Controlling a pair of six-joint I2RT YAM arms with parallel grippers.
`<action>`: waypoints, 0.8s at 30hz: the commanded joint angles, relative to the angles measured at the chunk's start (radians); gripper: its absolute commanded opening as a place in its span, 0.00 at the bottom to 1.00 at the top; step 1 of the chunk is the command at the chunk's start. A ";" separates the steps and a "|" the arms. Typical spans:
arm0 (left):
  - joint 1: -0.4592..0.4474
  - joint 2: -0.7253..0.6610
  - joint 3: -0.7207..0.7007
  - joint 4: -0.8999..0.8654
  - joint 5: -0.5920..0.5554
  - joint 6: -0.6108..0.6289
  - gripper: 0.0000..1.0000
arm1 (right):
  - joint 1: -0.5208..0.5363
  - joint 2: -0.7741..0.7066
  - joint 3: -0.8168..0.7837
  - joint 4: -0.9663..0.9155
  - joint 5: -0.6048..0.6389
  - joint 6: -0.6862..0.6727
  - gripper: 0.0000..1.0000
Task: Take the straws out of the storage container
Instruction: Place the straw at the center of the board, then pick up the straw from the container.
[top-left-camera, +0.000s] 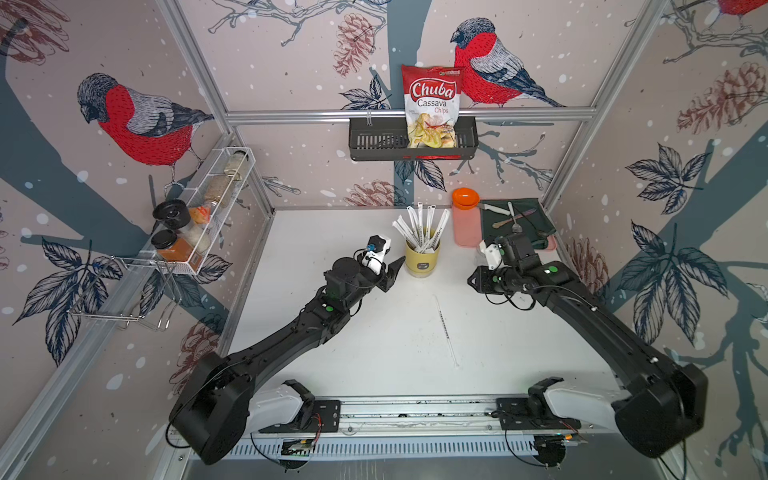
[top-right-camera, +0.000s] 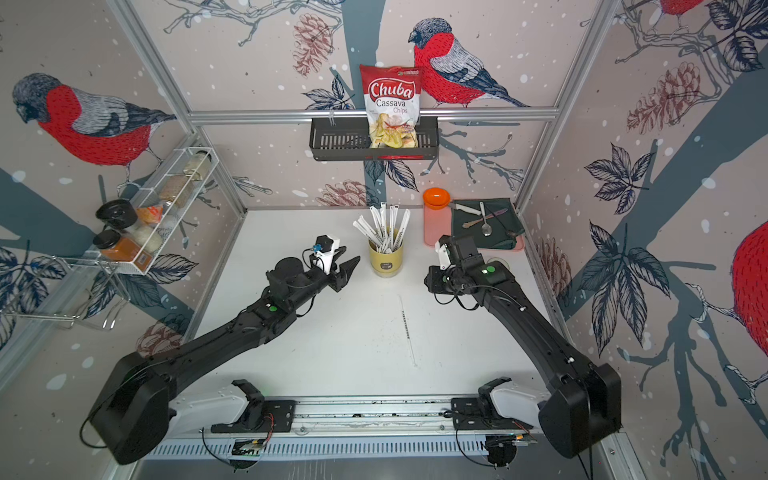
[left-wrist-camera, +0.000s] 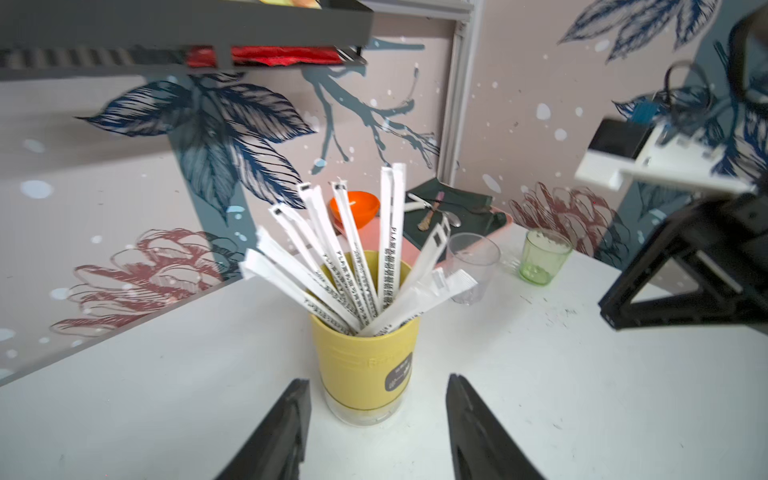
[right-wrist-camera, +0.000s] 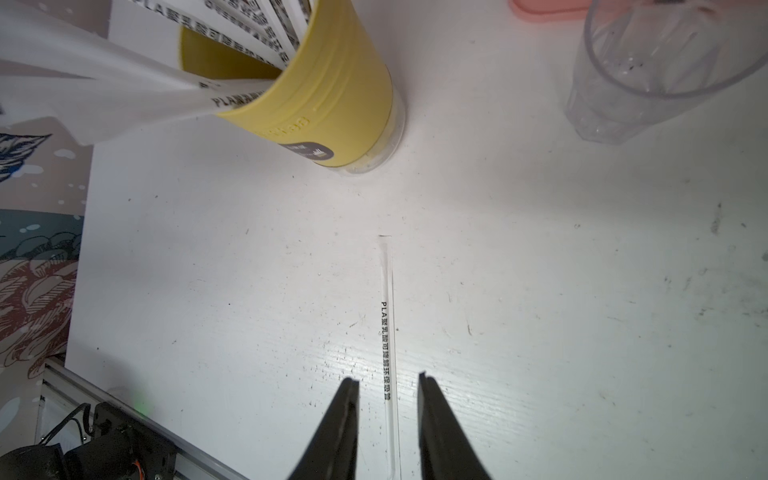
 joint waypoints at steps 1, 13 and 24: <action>-0.004 0.083 0.046 0.089 0.049 0.102 0.52 | -0.001 -0.067 -0.041 0.145 0.008 -0.018 0.31; -0.004 0.287 0.156 0.097 0.059 0.211 0.46 | -0.004 -0.141 -0.093 0.219 -0.004 -0.053 0.32; -0.004 0.351 0.191 0.132 0.013 0.257 0.44 | -0.011 -0.145 -0.080 0.225 0.001 -0.060 0.32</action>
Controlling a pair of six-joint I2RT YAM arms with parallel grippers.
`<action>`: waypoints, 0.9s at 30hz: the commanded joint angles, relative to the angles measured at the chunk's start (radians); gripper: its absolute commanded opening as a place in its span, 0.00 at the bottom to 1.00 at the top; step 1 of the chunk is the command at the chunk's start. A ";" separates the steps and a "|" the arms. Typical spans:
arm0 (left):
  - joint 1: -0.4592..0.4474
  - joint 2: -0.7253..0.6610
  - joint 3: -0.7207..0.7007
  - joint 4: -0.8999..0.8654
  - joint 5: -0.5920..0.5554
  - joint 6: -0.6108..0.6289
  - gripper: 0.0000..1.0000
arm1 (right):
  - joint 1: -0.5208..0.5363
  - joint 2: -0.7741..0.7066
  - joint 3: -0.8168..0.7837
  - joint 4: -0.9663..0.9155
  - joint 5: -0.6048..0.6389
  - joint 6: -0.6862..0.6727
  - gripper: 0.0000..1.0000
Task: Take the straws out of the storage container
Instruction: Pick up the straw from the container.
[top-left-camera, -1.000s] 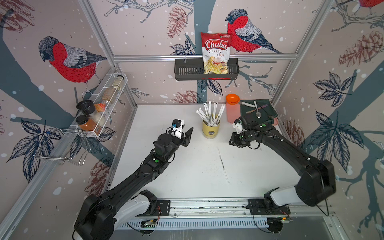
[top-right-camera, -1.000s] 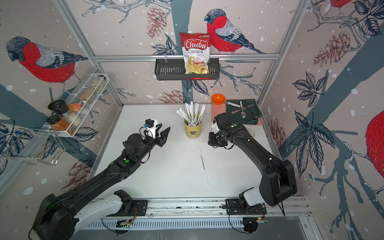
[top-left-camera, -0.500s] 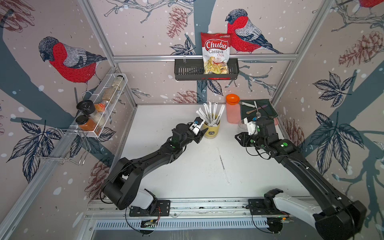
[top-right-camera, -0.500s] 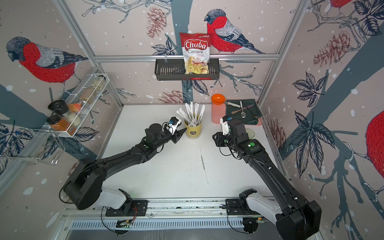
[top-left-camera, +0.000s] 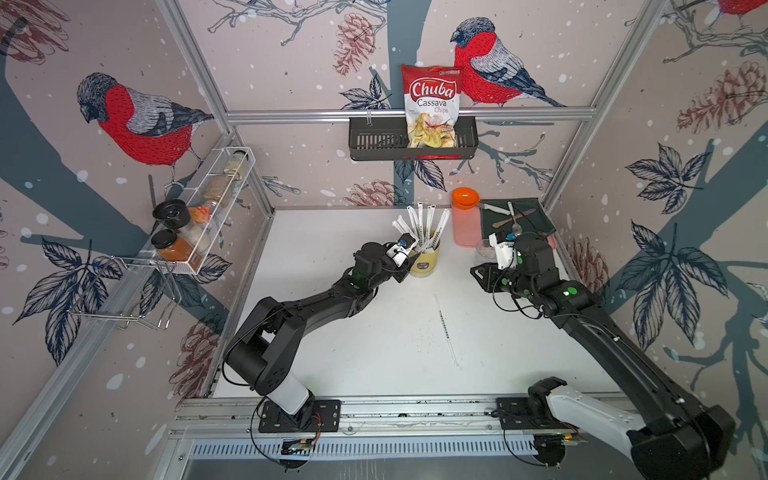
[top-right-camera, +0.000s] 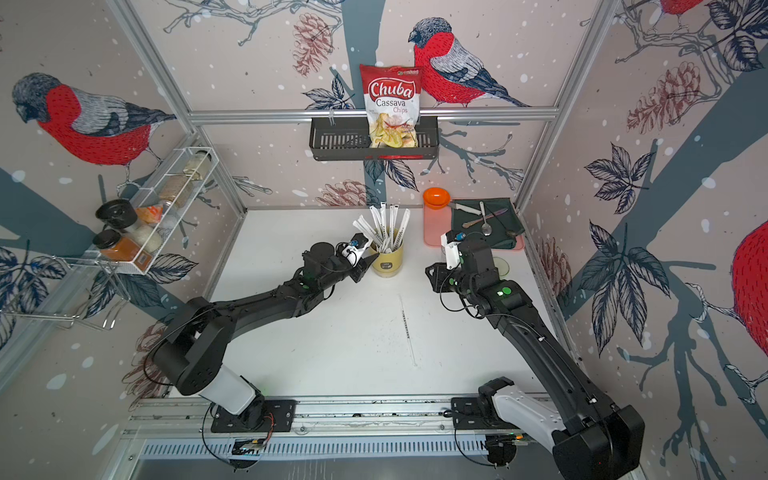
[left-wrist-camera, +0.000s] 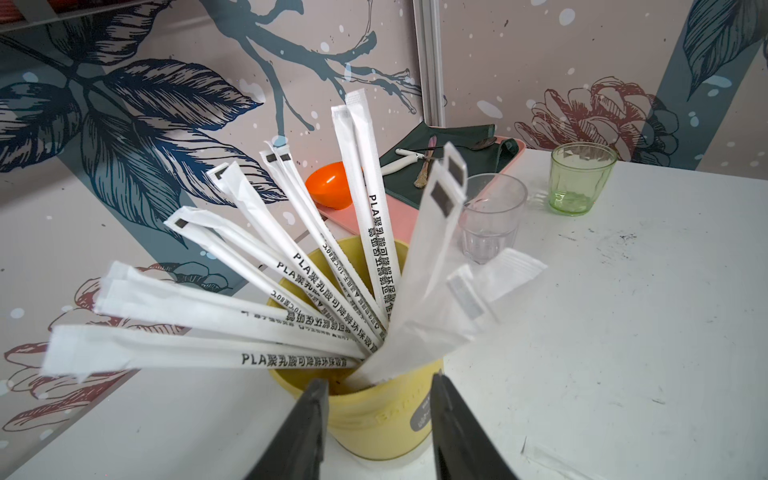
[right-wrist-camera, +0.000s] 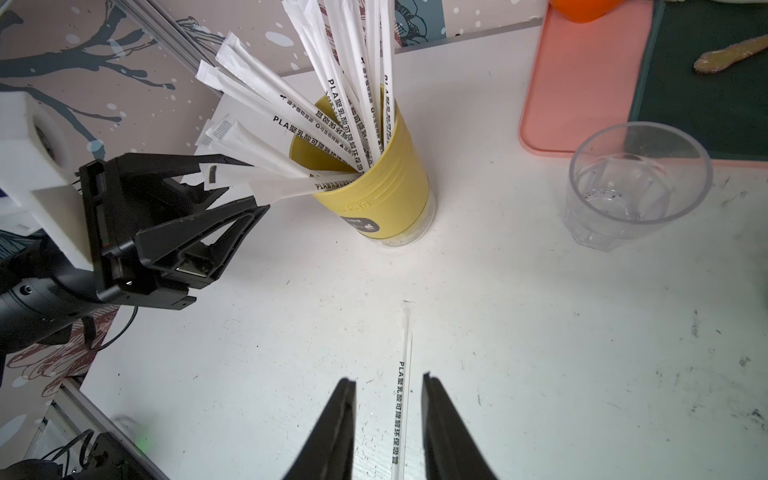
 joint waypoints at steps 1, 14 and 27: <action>-0.001 0.012 0.014 0.062 -0.026 0.033 0.43 | 0.000 -0.004 0.006 0.044 0.004 -0.010 0.32; -0.001 0.041 0.047 0.069 -0.076 0.045 0.38 | -0.002 -0.003 0.003 0.050 -0.002 -0.007 0.32; 0.000 0.096 0.092 0.069 -0.040 0.039 0.37 | -0.009 -0.011 0.008 0.043 0.012 -0.011 0.32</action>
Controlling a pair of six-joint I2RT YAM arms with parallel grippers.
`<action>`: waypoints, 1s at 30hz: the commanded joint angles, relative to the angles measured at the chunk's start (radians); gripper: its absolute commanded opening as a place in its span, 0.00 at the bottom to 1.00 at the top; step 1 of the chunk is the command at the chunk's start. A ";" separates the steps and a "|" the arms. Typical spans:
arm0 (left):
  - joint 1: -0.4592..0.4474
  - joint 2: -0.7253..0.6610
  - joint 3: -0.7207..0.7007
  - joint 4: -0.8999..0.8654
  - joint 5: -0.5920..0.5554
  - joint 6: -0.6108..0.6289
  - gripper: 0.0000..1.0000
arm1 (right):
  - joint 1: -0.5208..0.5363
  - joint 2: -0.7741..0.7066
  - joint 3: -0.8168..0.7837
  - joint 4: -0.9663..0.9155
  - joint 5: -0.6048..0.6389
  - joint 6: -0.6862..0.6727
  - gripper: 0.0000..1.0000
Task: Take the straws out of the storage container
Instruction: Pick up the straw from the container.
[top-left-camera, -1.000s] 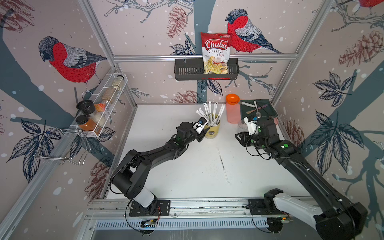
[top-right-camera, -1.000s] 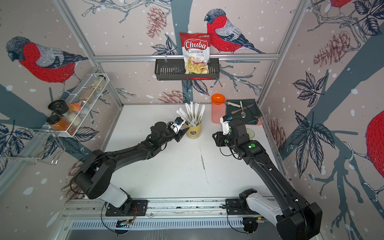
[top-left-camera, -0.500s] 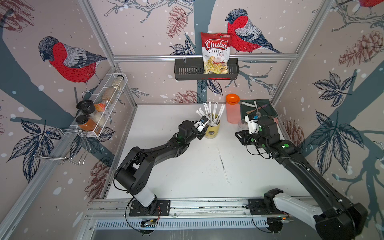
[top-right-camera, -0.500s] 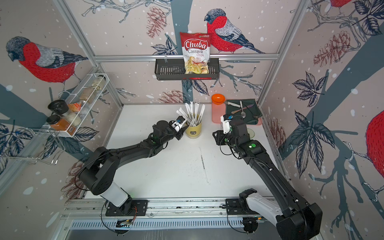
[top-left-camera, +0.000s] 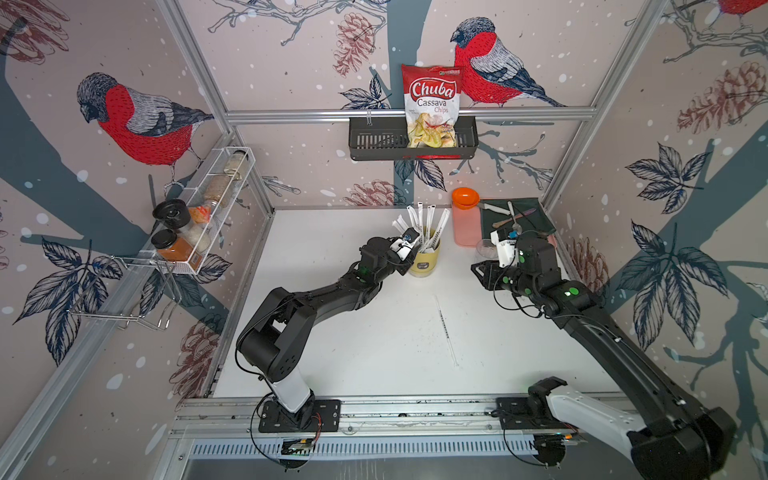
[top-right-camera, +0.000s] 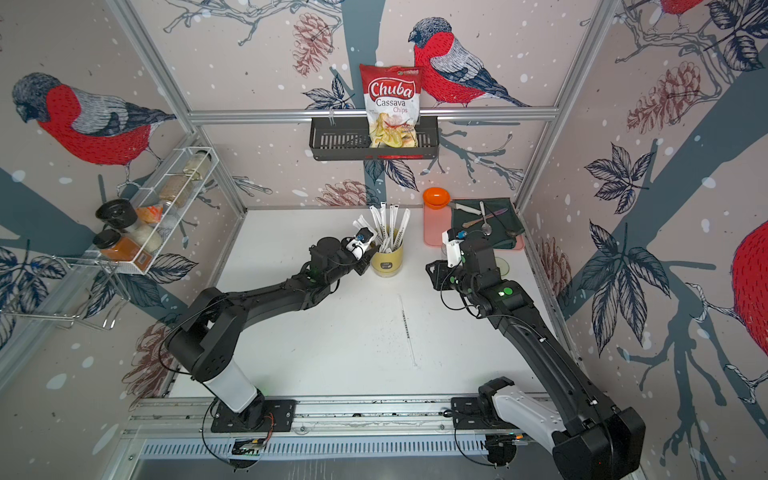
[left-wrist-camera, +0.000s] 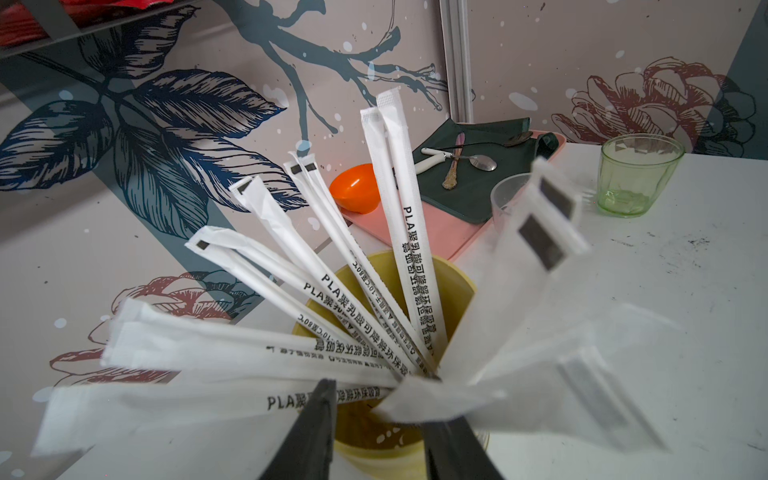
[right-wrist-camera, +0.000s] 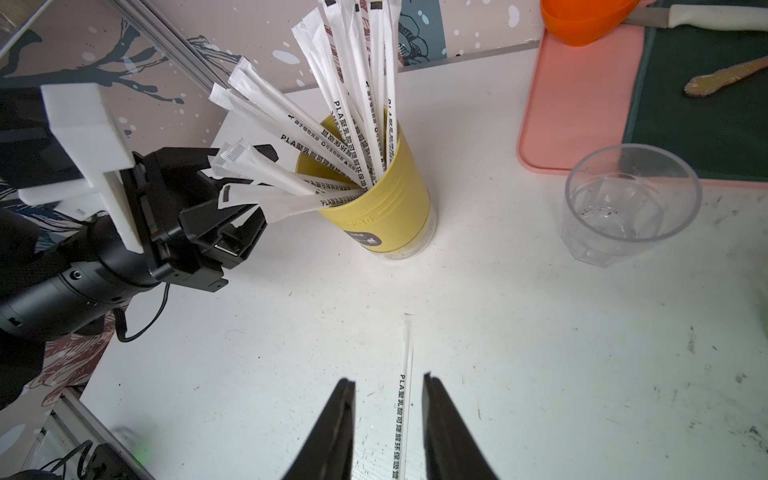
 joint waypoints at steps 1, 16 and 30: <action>0.001 0.012 0.014 0.046 0.016 0.001 0.37 | -0.004 -0.006 0.008 0.017 0.011 -0.009 0.32; 0.001 -0.019 0.039 -0.032 0.003 0.003 0.12 | -0.009 -0.011 0.018 0.014 0.010 -0.001 0.32; 0.001 -0.131 0.172 -0.304 -0.118 -0.075 0.00 | -0.007 -0.059 0.017 0.012 0.006 0.019 0.32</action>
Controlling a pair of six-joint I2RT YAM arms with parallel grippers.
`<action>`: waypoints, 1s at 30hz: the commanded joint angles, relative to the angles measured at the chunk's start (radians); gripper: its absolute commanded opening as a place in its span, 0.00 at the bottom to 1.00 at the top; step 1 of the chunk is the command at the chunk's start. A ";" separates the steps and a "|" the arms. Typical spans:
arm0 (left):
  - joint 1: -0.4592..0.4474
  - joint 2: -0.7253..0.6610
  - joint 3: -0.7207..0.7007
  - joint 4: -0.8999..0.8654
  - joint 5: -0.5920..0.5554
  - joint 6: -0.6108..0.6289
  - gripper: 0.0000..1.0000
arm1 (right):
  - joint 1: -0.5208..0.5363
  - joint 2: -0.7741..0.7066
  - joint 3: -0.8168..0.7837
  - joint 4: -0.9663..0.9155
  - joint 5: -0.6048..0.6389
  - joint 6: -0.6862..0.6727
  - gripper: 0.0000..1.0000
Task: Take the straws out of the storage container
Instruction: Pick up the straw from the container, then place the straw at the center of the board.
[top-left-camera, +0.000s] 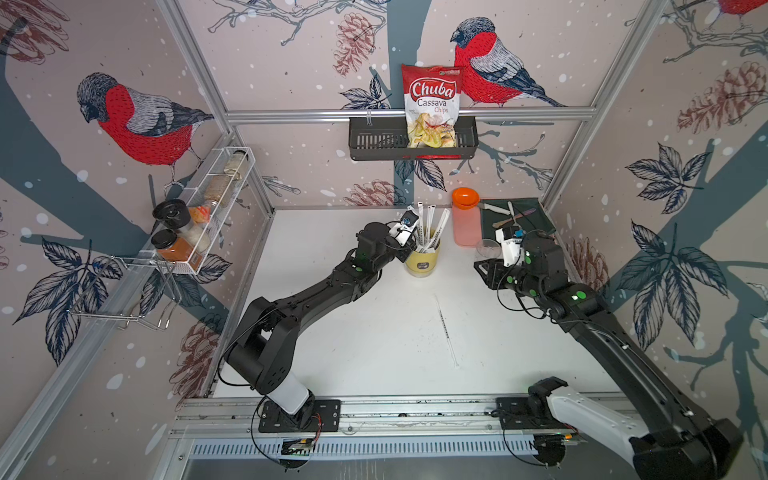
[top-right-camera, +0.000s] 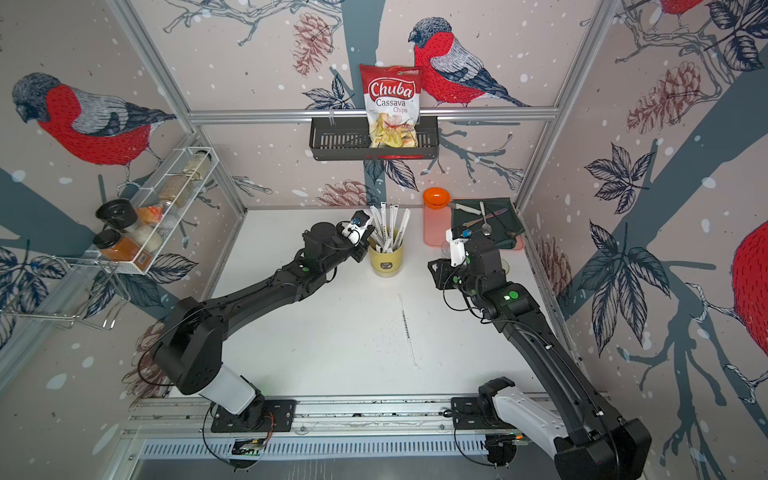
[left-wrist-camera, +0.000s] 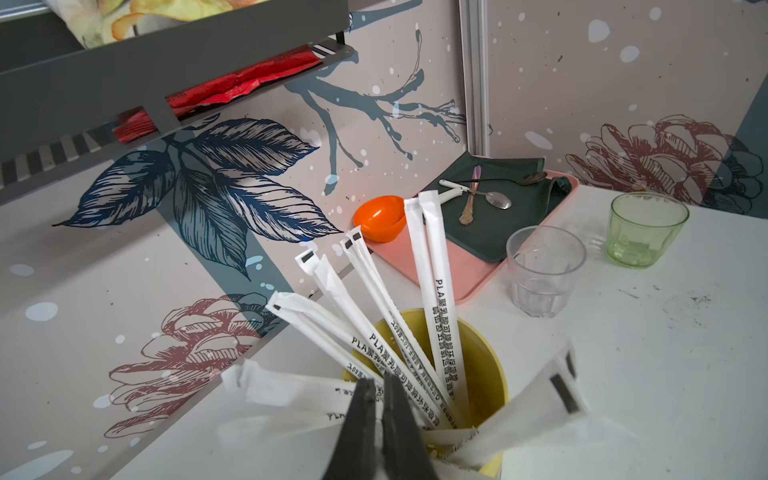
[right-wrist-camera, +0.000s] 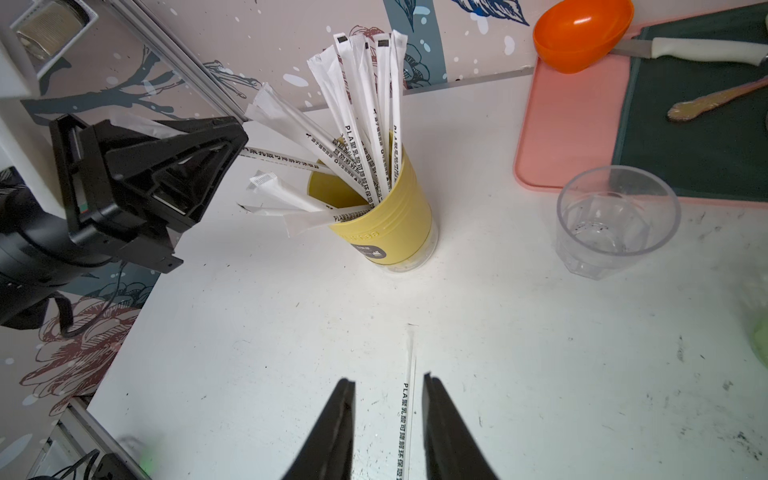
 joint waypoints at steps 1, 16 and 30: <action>-0.001 -0.038 0.024 -0.094 -0.065 -0.037 0.00 | 0.001 -0.020 0.005 0.013 0.004 0.015 0.32; -0.006 -0.316 0.157 -0.441 -0.180 -0.213 0.00 | 0.001 -0.063 0.011 0.041 -0.019 0.039 0.32; -0.012 -0.118 0.636 -1.565 0.126 -0.580 0.00 | 0.003 -0.127 -0.015 0.062 -0.087 0.031 0.32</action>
